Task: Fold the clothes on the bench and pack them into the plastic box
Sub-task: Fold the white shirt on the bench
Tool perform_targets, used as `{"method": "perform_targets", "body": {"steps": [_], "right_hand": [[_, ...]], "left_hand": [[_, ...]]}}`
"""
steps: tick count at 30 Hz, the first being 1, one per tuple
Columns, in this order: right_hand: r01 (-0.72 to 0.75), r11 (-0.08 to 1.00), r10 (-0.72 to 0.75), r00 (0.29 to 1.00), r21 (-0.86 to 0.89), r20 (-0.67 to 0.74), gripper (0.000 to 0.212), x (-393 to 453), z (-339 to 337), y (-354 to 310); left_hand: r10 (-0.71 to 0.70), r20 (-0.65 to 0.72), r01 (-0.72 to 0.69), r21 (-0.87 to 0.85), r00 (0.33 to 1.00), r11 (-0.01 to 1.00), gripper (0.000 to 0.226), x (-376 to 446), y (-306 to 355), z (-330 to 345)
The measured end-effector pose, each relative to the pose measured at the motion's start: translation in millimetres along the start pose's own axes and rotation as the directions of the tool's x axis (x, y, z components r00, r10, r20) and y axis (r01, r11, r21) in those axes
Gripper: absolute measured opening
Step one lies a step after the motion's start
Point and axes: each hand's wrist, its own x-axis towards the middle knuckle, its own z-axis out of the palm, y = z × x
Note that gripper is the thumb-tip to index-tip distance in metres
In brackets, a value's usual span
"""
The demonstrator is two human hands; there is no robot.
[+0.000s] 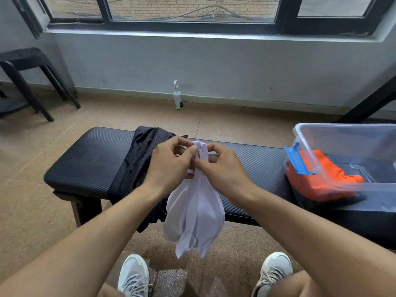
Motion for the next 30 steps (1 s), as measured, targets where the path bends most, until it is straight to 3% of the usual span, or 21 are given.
{"method": "perform_targets", "body": {"steps": [3, 7, 9, 12, 15, 17, 19, 21, 25, 27, 30], "right_hand": [[0.020, 1.000, -0.020, 1.000, -0.021, -0.004, 0.045, -4.0, -2.4, -1.5], [0.021, 1.000, -0.022, 0.998, -0.019, -0.065, 0.027, -4.4, -7.1, -5.3], [0.017, 1.000, -0.018, 0.997, -0.017, -0.079, 0.020, -5.1, -7.7, -5.6], [0.019, 1.000, -0.019, 0.998, 0.002, -0.066, 0.007, -6.8, -10.2, -8.8], [0.043, 0.997, -0.043, 0.999, 0.064, -0.004, 0.002, -8.4, -19.8, -16.4], [0.046, 0.985, -0.061, 0.995, 0.167, 0.083, 0.007, -8.5, -29.7, -20.6], [0.004, 0.960, -0.059, 0.980, 0.279, 0.188, 0.012, -8.2, -38.3, -23.3], [-0.068, 0.921, -0.041, 0.962, 0.384, 0.269, 0.018, -6.5, -45.2, -23.3], [-0.151, 0.863, -0.017, 0.945, 0.482, 0.327, 0.022, -0.6, -56.2, -20.2], [-0.116, 0.885, 0.000, 0.968, 0.450, 0.251, 0.020, 2.6, -58.5, -16.6], [0.068, 0.971, -0.083, 0.995, 0.231, 0.057, 0.019, 6.7, -57.8, -9.5]], "left_hand": [[-0.012, 0.038, 0.012, -0.011, 0.999, 1.000, 0.021, -0.6, 4.6, -2.0], [0.004, 0.128, 0.000, -0.029, 0.992, 1.000, 0.031, 1.0, 7.1, -8.5], [0.040, 0.071, -0.037, -0.038, 0.997, 0.999, 0.033, 4.0, 5.0, -12.7], [0.123, -0.030, -0.118, 0.124, 0.992, 0.985, 0.017, 13.3, 3.4, -22.2], [-0.001, 0.217, -0.058, 0.265, 0.976, 0.962, 0.060, 24.1, -5.0, -36.3], [-0.131, 0.409, 0.015, 0.274, 0.903, 0.962, 0.084, 28.0, -15.1, -44.9], [-0.170, 0.534, 0.040, 0.246, 0.828, 0.968, 0.085, 29.1, -24.0, -47.2], [-0.174, 0.574, 0.114, 0.139, 0.800, 0.984, 0.074, 27.9, -25.1, -44.2], [-0.153, 0.542, 0.182, -0.001, 0.826, 0.983, 0.049, 26.0, -19.3, -39.6], [-0.128, 0.419, 0.170, -0.065, 0.899, 0.983, 0.044, 24.4, -14.9, -37.2], [-0.041, 0.173, 0.059, -0.100, 0.984, 0.993, 0.032, 19.5, -8.1, -31.4]]}}
